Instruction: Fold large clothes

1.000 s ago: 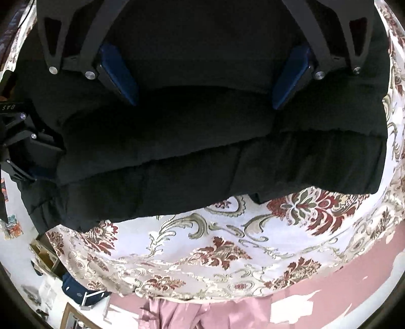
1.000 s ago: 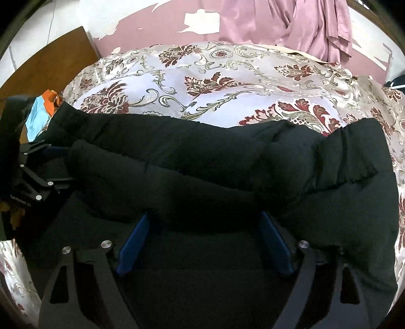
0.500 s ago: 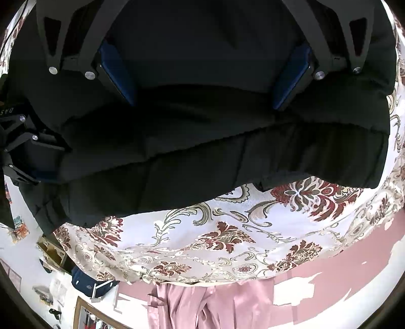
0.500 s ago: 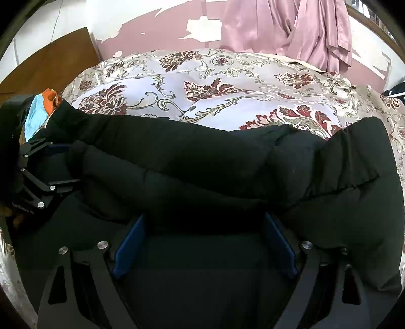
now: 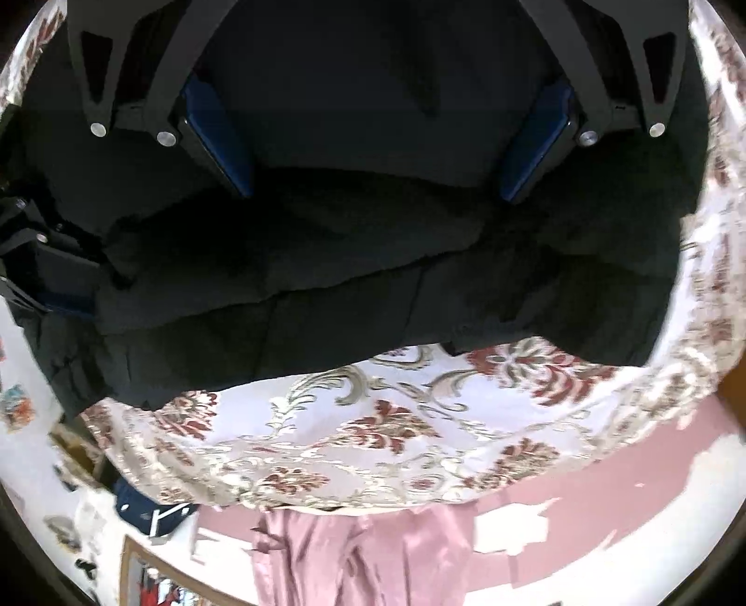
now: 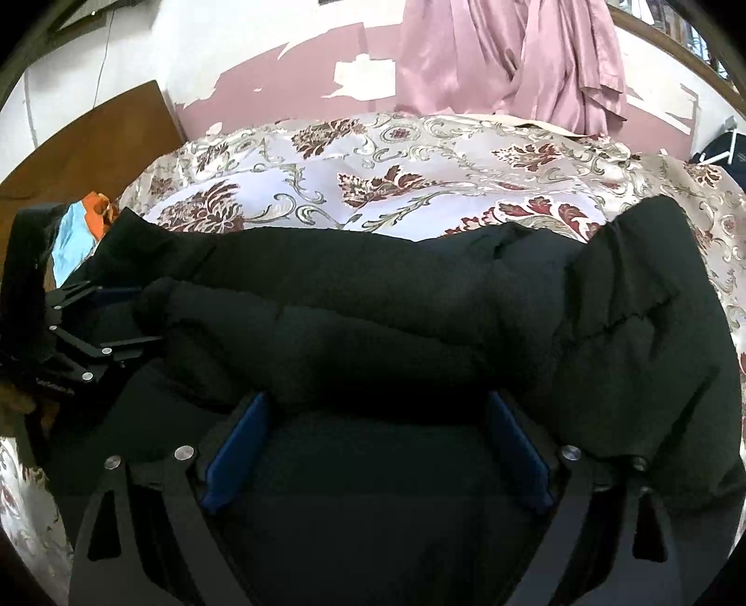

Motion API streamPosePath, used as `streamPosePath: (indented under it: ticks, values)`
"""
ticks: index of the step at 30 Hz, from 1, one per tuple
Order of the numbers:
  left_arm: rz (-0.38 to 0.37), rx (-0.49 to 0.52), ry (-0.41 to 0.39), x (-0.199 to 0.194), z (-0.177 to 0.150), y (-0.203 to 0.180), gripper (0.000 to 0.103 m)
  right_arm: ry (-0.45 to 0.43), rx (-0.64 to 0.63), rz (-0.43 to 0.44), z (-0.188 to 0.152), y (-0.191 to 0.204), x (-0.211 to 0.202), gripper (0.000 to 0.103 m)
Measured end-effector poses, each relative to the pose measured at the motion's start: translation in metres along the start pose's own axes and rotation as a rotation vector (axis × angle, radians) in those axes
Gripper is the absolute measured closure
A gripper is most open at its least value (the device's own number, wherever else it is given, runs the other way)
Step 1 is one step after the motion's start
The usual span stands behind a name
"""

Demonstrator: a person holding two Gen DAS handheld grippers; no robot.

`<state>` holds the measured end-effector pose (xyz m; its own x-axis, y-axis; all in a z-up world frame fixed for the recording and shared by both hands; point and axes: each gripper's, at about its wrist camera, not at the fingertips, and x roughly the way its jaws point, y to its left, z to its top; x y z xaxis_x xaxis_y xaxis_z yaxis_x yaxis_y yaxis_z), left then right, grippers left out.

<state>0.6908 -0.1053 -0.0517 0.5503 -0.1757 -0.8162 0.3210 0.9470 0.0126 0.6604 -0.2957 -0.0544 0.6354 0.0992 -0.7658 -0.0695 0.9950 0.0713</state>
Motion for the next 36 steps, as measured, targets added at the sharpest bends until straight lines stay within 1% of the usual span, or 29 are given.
streamPosePath:
  ticks: [3,6,7,9,11,15,18,22,25,27,31,34,36]
  values:
    - [0.053,-0.007,0.007,-0.013,-0.001,-0.001,0.000,0.001,0.016,0.005,-0.003,-0.004,-0.009,0.011]
    - [0.055,-0.021,0.017,-0.024,-0.003,0.006,0.000,0.005,0.028,-0.013,-0.006,-0.008,-0.018,0.011]
    - [0.052,-0.027,0.016,-0.030,-0.004,0.009,0.000,0.002,0.022,-0.030,-0.007,-0.009,-0.022,0.011]
    - [0.059,-0.032,-0.002,-0.041,-0.006,0.014,0.000,-0.005,0.002,-0.072,-0.008,-0.011,-0.031,0.005]
    - [0.076,-0.044,-0.024,-0.052,-0.007,0.022,0.000,-0.008,-0.009,-0.112,-0.009,-0.015,-0.040,0.002]
    - [0.107,-0.096,-0.062,-0.071,-0.007,0.046,0.000,-0.029,0.005,-0.175,-0.003,-0.034,-0.061,0.002]
    - [0.133,-0.126,-0.065,-0.076,-0.007,0.065,0.000,-0.052,0.039,-0.229,0.001,-0.051,-0.073,0.002]
    - [0.131,-0.163,-0.019,-0.069,-0.008,0.086,0.000,-0.055,0.098,-0.263,0.005,-0.076,-0.081,0.002]
    - [0.116,-0.192,0.028,-0.063,-0.011,0.100,0.000,-0.036,0.184,-0.240,0.004,-0.098,-0.080,0.002]
    - [0.111,-0.202,0.056,-0.058,-0.013,0.106,0.000,-0.025,0.228,-0.239,0.001,-0.110,-0.078,0.002]
    - [0.090,-0.201,0.111,-0.047,-0.017,0.114,0.000,-0.001,0.267,-0.222,-0.009,-0.121,-0.070,0.002]
    - [0.105,-0.176,0.160,-0.036,-0.022,0.117,0.000,0.041,0.271,-0.199,-0.016,-0.124,-0.058,0.002]
    - [0.089,-0.165,0.179,-0.030,-0.024,0.117,0.000,0.057,0.263,-0.179,-0.017,-0.125,-0.049,0.002]
